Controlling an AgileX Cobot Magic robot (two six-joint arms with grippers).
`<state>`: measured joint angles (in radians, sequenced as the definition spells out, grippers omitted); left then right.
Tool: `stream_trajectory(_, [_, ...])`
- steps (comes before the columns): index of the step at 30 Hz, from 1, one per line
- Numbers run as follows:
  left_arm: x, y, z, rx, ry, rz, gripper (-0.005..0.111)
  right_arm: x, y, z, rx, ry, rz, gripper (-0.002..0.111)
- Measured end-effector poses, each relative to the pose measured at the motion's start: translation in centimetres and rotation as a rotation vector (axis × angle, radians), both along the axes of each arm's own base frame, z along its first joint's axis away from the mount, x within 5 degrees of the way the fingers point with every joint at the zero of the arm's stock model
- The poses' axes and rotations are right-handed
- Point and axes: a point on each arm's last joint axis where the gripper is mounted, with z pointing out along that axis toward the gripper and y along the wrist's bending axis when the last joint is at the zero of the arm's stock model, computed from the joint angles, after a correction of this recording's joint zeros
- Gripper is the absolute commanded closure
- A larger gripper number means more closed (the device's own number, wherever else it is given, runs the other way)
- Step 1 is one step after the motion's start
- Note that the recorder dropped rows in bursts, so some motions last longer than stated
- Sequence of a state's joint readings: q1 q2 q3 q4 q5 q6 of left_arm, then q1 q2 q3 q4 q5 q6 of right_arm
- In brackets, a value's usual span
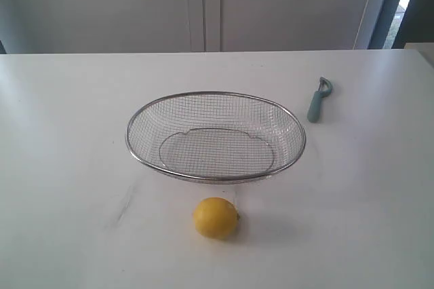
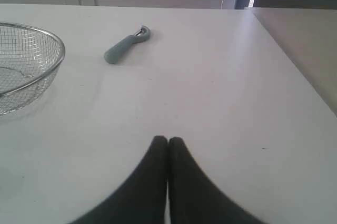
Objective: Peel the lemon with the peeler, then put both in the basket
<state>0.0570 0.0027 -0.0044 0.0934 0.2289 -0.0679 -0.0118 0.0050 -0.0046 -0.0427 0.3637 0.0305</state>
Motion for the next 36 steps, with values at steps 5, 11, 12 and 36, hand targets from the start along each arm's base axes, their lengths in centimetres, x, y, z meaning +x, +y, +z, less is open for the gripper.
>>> stream_trajectory(5, [0.0,0.0,0.0,0.0,0.0,0.0,0.107,0.0,0.0,0.0,0.0,0.0,0.0,0.108])
stream_trajectory(11, [0.0,0.0,0.0,0.0,0.0,0.0,0.107,0.0,0.0,0.0,0.0,0.0,0.0,0.108])
stream_trajectory(12, [0.0,0.0,0.0,0.0,0.0,0.0,0.107,0.0,0.0,0.0,0.0,0.0,0.0,0.108])
stream_trajectory(36, [0.0,0.0,0.0,0.0,0.0,0.0,0.107,0.2,0.2,3.9,-0.007,-0.435,0.019,0.108])
